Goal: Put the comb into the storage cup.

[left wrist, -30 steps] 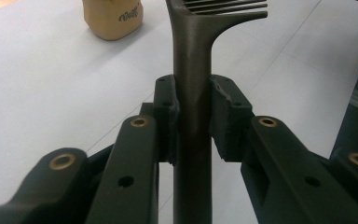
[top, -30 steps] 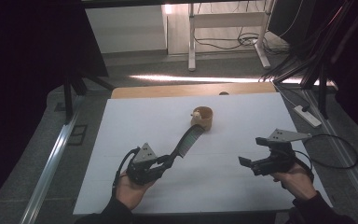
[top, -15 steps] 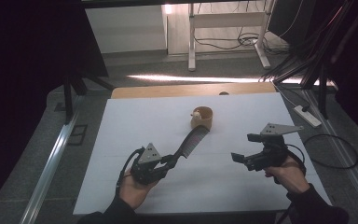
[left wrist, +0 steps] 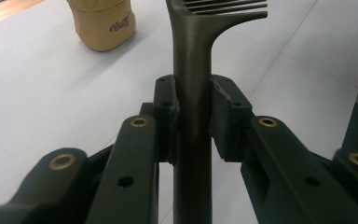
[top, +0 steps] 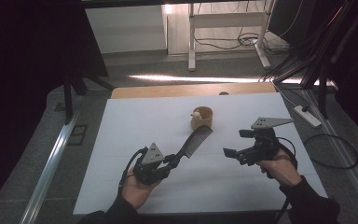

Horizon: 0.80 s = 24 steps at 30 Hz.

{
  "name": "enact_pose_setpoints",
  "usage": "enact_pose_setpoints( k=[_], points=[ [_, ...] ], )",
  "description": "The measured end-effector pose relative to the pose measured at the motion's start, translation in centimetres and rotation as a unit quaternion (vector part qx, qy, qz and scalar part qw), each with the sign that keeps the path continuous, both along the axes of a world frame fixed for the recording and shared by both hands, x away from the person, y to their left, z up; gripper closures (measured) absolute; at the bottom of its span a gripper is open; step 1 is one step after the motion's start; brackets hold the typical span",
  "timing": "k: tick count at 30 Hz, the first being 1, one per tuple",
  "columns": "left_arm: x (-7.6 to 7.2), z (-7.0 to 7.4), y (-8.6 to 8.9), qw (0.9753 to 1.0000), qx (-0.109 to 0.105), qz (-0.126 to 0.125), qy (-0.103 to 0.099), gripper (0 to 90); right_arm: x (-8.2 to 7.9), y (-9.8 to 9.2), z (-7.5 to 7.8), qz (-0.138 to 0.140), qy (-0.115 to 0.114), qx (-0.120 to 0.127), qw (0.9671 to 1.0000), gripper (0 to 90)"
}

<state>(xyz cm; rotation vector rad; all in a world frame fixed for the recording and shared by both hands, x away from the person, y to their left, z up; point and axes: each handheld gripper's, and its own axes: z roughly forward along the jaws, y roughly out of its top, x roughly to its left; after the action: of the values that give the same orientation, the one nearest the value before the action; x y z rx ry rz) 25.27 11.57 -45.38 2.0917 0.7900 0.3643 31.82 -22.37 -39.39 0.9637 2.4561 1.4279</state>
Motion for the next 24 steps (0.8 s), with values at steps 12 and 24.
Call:
enact_pose_setpoints(
  k=[12,24],
  points=[
    [-0.1,0.1,-0.6,0.9999,0.005,-0.006,-0.007,72.1,1.0,1.7,1.0,-0.005,0.019,-0.004,0.9998,0.0],
    [-0.1,0.1,-1.1,0.9999,0.006,-0.009,-0.012,72.1,1.9,3.2,1.7,-0.015,0.031,-0.004,0.9994,0.0]
  ],
)
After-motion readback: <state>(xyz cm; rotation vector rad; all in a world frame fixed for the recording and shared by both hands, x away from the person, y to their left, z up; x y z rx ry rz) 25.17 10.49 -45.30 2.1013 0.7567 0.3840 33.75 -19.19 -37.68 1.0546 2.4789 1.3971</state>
